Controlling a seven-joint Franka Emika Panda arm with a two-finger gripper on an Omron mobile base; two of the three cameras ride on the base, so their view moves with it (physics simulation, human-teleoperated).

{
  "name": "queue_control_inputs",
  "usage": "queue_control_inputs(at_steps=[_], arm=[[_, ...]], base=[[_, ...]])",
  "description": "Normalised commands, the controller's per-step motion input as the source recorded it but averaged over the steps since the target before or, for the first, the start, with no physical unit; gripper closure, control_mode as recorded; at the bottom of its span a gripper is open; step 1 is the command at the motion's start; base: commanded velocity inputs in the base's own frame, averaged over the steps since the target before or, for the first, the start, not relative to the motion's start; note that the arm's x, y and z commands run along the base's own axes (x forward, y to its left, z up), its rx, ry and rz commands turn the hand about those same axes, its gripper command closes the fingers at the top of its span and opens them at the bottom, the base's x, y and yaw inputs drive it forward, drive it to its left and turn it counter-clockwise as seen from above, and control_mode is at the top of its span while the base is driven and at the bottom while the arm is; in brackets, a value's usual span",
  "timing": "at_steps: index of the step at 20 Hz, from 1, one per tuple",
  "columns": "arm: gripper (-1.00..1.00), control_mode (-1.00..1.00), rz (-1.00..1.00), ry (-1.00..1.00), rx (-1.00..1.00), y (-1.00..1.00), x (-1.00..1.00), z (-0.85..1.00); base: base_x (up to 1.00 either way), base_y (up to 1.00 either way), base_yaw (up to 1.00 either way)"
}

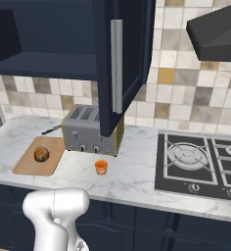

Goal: Pick the bread, place it on the cutting board, pick the jam, place it on the counter, and close the cabinet.

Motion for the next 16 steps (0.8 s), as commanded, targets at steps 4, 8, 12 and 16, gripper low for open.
queue_control_inputs(at_steps=[4, 8, 12, 16], arm=[[-1.0, -1.0, 0.02, -0.06, 0.0, 0.27, -0.06, 0.08], [-1.0, -1.0, 0.02, -0.05, 0.0, 0.28, -0.11, 0.12], [-1.0, -1.0, 0.01, -0.03, 0.0, 0.27, -0.11, 0.12], [-1.0, -1.0, 0.01, -0.01, 0.0, 0.22, -0.14, 0.1]], base=[[0.0, 0.0, 0.0], [0.0, 0.0, 0.0], [0.0, 0.0, 0.0], [0.0, 0.0, 0.0]])
